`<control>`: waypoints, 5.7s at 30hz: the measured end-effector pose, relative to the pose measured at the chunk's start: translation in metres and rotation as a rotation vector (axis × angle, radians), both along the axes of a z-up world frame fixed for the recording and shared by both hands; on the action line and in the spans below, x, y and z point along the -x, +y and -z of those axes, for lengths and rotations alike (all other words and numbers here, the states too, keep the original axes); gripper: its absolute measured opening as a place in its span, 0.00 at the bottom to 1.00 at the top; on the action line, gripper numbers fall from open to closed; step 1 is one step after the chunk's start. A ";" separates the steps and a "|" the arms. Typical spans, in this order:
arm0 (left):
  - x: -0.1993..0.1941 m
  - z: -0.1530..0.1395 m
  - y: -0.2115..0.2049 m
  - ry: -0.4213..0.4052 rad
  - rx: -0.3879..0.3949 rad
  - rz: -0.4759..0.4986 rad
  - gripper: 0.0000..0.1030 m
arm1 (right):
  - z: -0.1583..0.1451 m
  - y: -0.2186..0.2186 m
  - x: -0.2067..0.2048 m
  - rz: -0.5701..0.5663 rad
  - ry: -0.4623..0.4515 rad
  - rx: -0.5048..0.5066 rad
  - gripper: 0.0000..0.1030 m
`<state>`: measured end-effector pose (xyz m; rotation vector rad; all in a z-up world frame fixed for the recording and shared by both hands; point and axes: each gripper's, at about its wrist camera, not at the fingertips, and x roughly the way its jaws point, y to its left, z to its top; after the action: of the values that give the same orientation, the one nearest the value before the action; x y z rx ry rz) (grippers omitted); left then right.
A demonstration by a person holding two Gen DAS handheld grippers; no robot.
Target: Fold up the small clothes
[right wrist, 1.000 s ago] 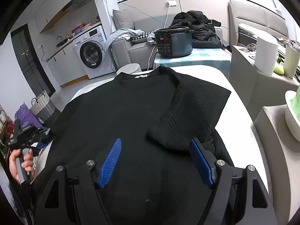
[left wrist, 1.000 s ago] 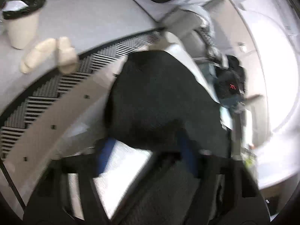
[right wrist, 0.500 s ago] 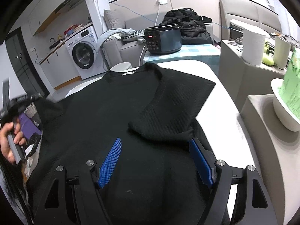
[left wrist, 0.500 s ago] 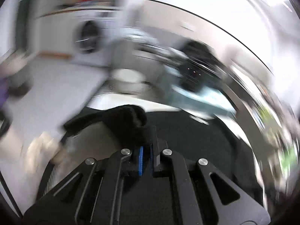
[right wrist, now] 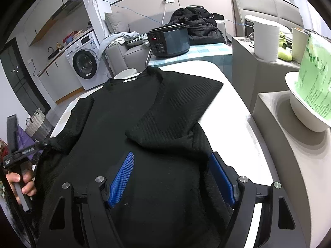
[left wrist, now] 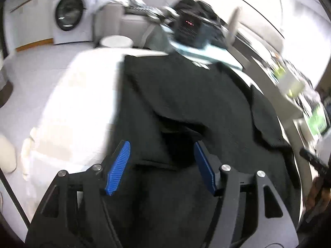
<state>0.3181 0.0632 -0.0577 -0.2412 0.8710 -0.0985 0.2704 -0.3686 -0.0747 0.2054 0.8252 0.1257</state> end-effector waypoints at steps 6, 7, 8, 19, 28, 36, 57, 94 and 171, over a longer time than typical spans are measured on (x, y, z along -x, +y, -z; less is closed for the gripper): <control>-0.045 0.000 0.033 -0.015 0.090 -0.029 0.59 | 0.002 0.004 0.001 -0.006 0.010 -0.001 0.74; -0.055 0.003 0.025 -0.009 0.097 -0.023 0.58 | 0.002 0.006 0.002 -0.009 0.010 0.000 0.74; -0.067 0.008 0.022 0.005 0.103 -0.013 0.58 | 0.001 0.007 0.002 -0.010 0.010 0.001 0.74; -0.120 0.038 -0.021 0.077 0.227 -0.007 0.02 | 0.008 0.004 -0.004 -0.003 0.028 0.001 0.74; -0.118 0.008 -0.117 0.006 0.164 0.220 0.64 | 0.010 -0.007 -0.004 0.029 0.026 -0.012 0.74; -0.100 0.026 -0.201 0.066 0.085 0.364 0.64 | 0.025 -0.019 -0.015 0.074 0.062 -0.051 0.74; -0.062 0.067 -0.299 0.257 0.124 0.587 0.02 | 0.056 -0.039 -0.036 0.187 0.150 0.278 0.37; -0.168 0.050 -0.248 0.144 0.051 0.338 0.11 | 0.047 -0.032 -0.021 0.109 0.114 0.192 0.43; -0.014 0.019 -0.008 0.096 0.043 -0.110 0.52 | 0.028 -0.038 -0.142 0.144 0.054 -0.031 0.34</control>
<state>0.3321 0.0553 -0.0763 -0.3357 0.9498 -0.0032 0.4123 -0.4065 -0.1031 0.2979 0.8596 -0.0019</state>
